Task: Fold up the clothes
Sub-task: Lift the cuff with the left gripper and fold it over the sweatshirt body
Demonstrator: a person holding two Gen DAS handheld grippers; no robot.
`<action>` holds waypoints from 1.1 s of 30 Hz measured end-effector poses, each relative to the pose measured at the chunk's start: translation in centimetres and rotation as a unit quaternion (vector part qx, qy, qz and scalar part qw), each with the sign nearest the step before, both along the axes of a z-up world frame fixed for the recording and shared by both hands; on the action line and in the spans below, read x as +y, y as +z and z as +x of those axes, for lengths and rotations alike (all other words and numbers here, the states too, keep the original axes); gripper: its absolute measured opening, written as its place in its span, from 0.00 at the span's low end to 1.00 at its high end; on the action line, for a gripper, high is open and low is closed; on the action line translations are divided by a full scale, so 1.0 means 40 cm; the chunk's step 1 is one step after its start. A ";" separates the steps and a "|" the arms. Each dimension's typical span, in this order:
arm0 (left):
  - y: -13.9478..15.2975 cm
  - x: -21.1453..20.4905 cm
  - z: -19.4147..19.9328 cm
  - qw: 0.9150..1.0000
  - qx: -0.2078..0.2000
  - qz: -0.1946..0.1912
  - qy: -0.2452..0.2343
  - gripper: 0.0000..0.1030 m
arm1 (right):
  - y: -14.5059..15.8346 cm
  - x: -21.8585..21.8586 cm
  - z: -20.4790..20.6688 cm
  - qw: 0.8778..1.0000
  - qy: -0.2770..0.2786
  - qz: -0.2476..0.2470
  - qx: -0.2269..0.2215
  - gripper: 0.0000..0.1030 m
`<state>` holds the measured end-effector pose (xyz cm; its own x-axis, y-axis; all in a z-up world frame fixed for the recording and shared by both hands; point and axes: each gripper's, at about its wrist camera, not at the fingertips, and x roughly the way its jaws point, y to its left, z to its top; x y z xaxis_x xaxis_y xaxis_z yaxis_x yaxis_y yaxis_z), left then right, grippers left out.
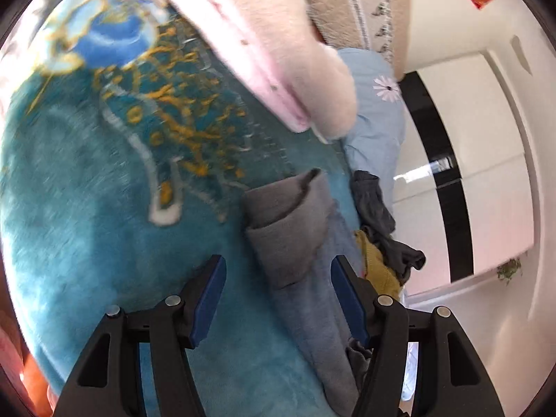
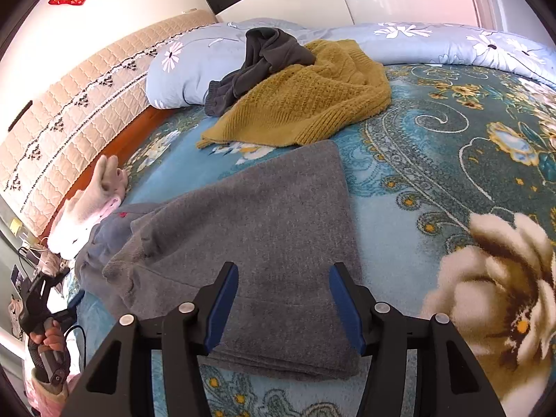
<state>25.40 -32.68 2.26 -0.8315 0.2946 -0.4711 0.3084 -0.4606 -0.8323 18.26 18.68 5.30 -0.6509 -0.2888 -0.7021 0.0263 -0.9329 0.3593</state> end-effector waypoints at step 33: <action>0.449 0.647 -0.220 0.899 0.136 -0.339 -0.244 0.18 | 0.038 0.041 0.021 0.997 -0.024 -0.070 0.019 0.59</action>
<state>16.60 -6.82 20.22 -0.7932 0.3770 -0.4782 -0.2396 -0.9152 -0.3241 19.09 20.33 6.81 -0.6916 -0.3494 -0.6322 -0.0020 -0.8743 0.4854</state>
